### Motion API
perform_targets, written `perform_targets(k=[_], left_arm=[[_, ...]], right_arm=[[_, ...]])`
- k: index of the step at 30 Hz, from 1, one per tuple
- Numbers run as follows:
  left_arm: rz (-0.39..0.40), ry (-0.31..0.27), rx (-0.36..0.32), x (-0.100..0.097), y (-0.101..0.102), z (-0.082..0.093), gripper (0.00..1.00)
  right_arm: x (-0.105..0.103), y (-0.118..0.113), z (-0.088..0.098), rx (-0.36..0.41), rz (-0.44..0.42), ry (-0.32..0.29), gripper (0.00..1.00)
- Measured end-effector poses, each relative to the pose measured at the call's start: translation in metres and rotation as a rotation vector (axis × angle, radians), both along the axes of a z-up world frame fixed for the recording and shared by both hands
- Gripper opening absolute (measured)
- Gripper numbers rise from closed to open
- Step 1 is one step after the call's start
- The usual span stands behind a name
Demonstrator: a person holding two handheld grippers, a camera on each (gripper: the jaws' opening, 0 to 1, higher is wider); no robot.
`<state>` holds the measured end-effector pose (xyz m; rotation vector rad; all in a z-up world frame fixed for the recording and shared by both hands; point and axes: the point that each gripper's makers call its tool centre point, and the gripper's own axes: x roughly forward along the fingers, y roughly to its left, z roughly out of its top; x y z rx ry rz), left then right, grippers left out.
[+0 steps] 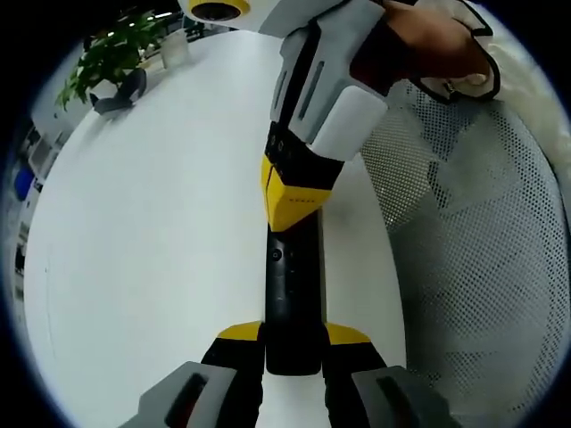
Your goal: Press the specified remote control buttons in sequence, fully releasing each button before pressing the next.
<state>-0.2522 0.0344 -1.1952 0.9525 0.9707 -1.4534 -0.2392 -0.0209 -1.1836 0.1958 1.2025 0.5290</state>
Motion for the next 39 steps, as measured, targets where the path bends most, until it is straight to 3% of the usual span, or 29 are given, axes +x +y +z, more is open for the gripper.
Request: perform_targets(k=[12,19,24,39], left_arm=[[0.004,0.012,0.010,0.000,0.000,0.000,0.23],[0.008,0.004,0.023,0.000,0.000,0.000,0.22],[0.010,-0.004,0.026,0.000,0.000,0.000,0.22],[0.011,-0.001,0.027,0.000,0.000,0.000,0.22]], right_arm=[[0.000,0.000,-0.002,-0.032,-0.003,0.004,0.00],[-0.001,0.000,0.001,-0.028,0.010,-0.040,0.00],[-0.009,-0.001,0.001,-0.038,0.028,-0.008,0.00],[-0.022,0.001,0.003,-0.048,0.076,0.011,0.00]])
